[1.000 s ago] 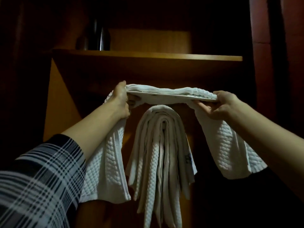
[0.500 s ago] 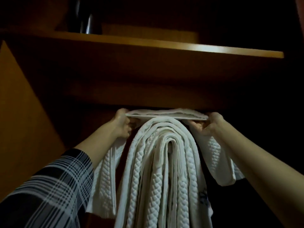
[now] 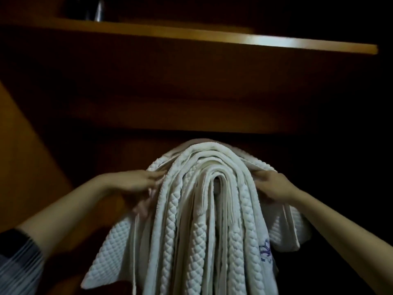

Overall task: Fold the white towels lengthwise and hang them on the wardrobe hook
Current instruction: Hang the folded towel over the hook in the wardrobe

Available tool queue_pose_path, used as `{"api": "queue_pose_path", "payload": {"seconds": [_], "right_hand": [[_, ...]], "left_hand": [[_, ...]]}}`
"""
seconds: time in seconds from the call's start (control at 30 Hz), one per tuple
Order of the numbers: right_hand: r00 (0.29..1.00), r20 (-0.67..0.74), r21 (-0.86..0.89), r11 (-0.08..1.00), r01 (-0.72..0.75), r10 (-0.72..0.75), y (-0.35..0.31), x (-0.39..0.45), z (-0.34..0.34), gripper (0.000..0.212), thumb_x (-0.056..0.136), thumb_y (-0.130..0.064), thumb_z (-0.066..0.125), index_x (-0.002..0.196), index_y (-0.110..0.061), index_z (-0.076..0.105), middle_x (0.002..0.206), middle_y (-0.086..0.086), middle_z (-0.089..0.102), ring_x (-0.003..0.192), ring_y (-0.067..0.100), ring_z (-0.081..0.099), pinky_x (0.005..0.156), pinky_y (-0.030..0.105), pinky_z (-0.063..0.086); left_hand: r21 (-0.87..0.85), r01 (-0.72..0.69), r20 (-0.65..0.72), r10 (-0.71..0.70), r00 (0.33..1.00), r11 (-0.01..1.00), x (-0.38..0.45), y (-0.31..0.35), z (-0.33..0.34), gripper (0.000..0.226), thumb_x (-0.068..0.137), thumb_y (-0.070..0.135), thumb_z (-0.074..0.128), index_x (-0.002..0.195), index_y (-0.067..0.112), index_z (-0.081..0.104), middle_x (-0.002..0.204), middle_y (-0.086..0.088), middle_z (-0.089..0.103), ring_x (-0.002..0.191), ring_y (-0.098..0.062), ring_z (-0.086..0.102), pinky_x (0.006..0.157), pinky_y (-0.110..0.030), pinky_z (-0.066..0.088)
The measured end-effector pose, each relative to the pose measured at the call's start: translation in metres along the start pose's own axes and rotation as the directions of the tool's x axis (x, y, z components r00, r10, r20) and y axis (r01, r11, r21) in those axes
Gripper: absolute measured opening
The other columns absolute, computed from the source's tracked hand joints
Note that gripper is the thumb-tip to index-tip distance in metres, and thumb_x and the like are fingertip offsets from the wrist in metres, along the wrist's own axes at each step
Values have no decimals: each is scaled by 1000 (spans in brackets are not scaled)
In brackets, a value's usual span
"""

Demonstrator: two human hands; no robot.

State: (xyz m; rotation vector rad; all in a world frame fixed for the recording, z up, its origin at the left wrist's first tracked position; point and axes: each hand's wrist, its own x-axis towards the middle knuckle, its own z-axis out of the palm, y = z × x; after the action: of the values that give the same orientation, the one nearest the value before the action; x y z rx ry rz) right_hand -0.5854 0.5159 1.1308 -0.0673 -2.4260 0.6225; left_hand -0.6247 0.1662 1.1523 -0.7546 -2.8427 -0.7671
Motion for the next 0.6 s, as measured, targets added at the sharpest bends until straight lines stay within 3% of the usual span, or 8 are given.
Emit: {"api": "queue_pose_path", "payload": {"seconds": [0.07, 0.17, 0.27, 0.37, 0.43, 0.5, 0.57, 0.6], "right_hand": [[925, -259, -558, 825, 91, -278, 5, -9, 10, 35, 85, -37, 60, 119, -29, 61, 99, 2, 70, 83, 23, 66, 63, 29, 48], [781, -364, -801, 598, 14, -507, 9, -14, 13, 41, 64, -30, 82, 101, -16, 70, 88, 15, 62, 78, 33, 60, 65, 37, 47], [832, -392, -690, 724, 17, -393, 11, -9, 18, 57, 69, -24, 78, 122, -22, 56, 137, 25, 36, 117, 39, 46, 82, 43, 47], [877, -317, -574, 809, 125, -361, 21, 0, 22, 77, 77, -2, 63, 136, -35, 27, 146, 22, 20, 76, 27, 52, 42, 24, 36], [874, -249, -670, 726, 156, -417, 37, 13, 10, 87, 77, 1, 59, 141, -41, 18, 133, 14, 33, 68, 23, 48, 43, 25, 30], [891, -212, -701, 698, 148, -402, 47, 25, -5, 66, 85, -12, 60, 139, -36, 32, 119, 10, 44, 81, 24, 55, 55, 27, 34], [831, -305, -590, 777, 219, -465, 53, 32, -22, 23, 92, -29, 56, 115, -23, 55, 109, 11, 54, 82, 17, 54, 62, 26, 35], [819, -363, -440, 856, 270, -445, 65, 32, -22, 19, 94, -30, 53, 109, -19, 57, 110, 9, 58, 86, 13, 56, 67, 23, 38]], "left_hand": [[519, 55, -144, 23, 989, 853, -5, -8, 12, 58, 95, 35, 41, 144, 48, 15, 123, -4, 60, 100, -21, 61, 78, -34, 46], [874, 223, -346, 231, 909, 432, -1, -17, 35, 65, 90, 61, 27, 144, 48, -7, 110, -4, 62, 94, -21, 61, 65, -30, 37], [769, 283, -445, 163, 881, 573, 7, -30, 44, 82, 82, 72, 36, 140, 50, -18, 133, -14, 40, 108, -30, 53, 82, -37, 44], [567, 79, -444, 223, 868, 820, 12, -42, 51, 82, 86, 52, 52, 139, 55, -12, 138, -13, 35, 112, -34, 54, 87, -39, 48], [518, -29, -459, 306, 834, 855, 13, -46, 46, 82, 89, 32, 54, 142, 52, -5, 141, -11, 34, 114, -35, 53, 87, -39, 50], [546, -54, -478, 364, 799, 836, 16, -48, 28, 78, 88, 31, 52, 143, 51, 1, 139, -10, 35, 114, -35, 53, 89, -40, 49], [596, -91, -443, 422, 791, 797, 19, -45, 10, 76, 85, 34, 46, 142, 53, -2, 135, -10, 39, 110, -35, 55, 89, -41, 48], [596, -137, -422, 454, 785, 791, 20, -43, 7, 83, 86, 25, 49, 141, 53, -7, 135, -10, 41, 109, -33, 56, 90, -40, 49]]}}
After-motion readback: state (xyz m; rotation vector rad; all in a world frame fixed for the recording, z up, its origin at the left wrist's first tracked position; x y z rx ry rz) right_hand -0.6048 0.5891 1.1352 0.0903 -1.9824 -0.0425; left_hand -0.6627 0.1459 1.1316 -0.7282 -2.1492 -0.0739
